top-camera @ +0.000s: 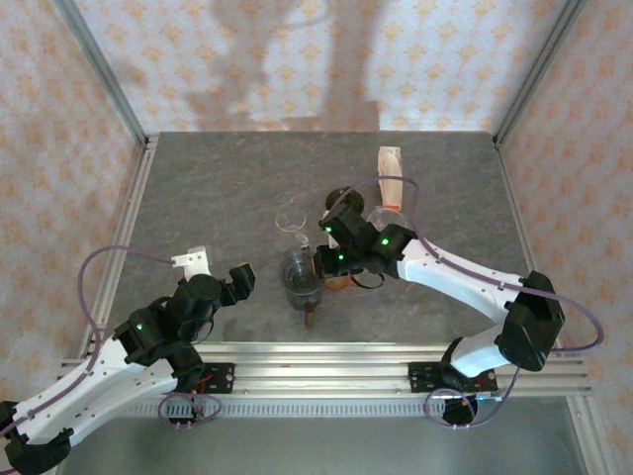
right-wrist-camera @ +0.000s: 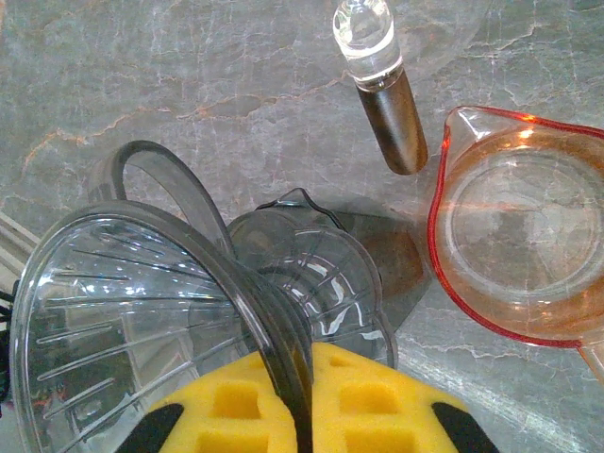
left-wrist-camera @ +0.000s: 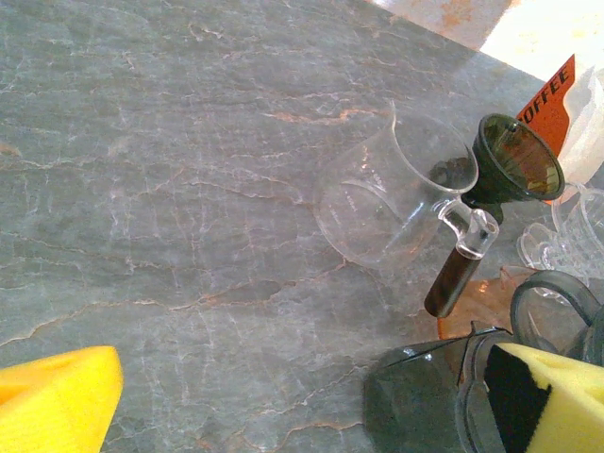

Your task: Place the coffee filter in the dripper

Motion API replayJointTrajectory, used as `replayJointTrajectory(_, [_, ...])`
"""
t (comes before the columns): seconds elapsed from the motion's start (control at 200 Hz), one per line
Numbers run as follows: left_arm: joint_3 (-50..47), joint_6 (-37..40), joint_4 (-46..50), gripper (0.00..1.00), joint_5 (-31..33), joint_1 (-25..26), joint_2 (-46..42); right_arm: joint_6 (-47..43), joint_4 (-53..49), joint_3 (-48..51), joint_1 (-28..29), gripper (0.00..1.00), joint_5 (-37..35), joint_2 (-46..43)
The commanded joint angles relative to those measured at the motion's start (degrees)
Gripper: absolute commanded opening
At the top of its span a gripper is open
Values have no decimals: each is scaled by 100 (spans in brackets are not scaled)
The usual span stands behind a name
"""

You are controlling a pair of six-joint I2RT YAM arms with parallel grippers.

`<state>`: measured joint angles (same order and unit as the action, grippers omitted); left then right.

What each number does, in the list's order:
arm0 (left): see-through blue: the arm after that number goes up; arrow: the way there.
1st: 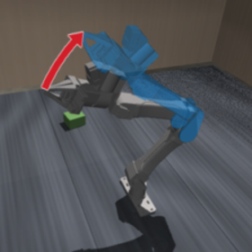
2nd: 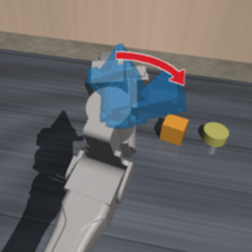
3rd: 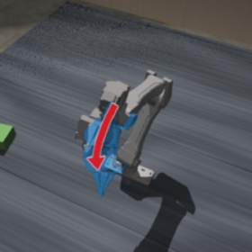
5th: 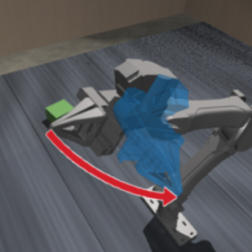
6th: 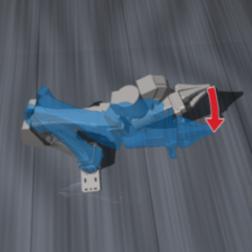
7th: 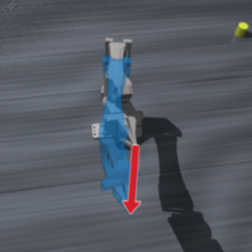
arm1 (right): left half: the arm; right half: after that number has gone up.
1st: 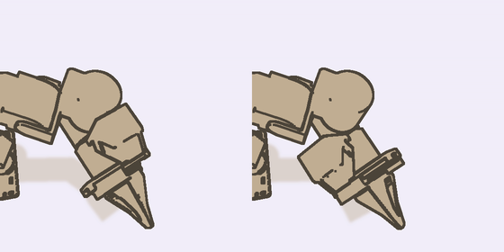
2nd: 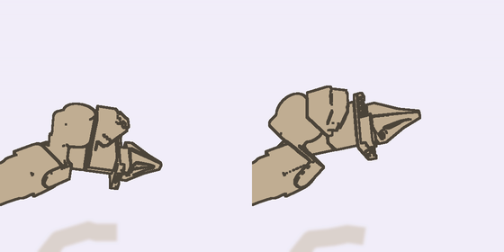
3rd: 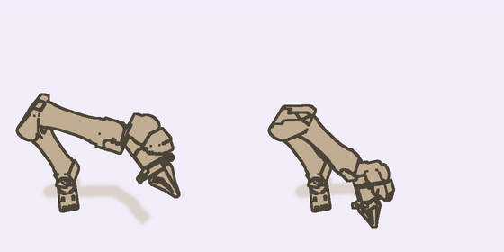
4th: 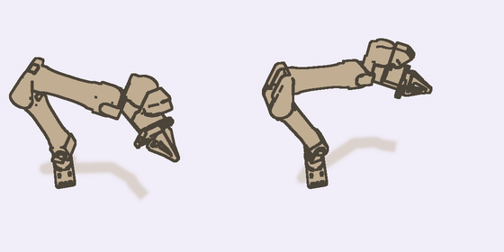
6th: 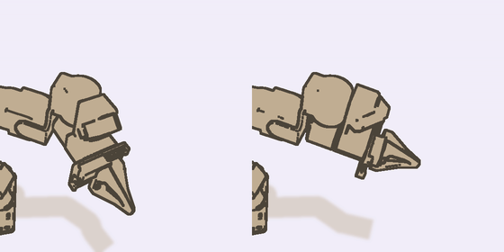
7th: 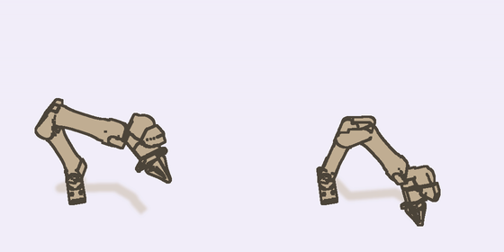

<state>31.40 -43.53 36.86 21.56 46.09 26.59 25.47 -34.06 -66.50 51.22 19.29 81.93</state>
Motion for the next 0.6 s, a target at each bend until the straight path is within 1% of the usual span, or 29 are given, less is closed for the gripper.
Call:
replayJointTrajectory(0.0, [-64,-42,54,100,231,9,-51,47,102,-241,37,7,-163,44])
replayJointTrajectory(0.165, [-77,-54,70,100,220,6,-64,90,109,-236,37,22,-101,104])
replayJointTrajectory(0.265, [-81,-59,68,100,234,7,-91,107,150,-210,39,35,-101,82])
replayJointTrajectory(0.415, [-98,-66,54,100,217,7,-93,116,172,-177,45,49,-162,2])
replayJointTrajectory(0.535, [-116,-80,21,100,193,9,-98,117,185,-146,46,57,-310,-127])
replayJointTrajectory(0.596, [-125,-110,9,100,186,3,-90,107,173,-118,46,59,-469,-242])
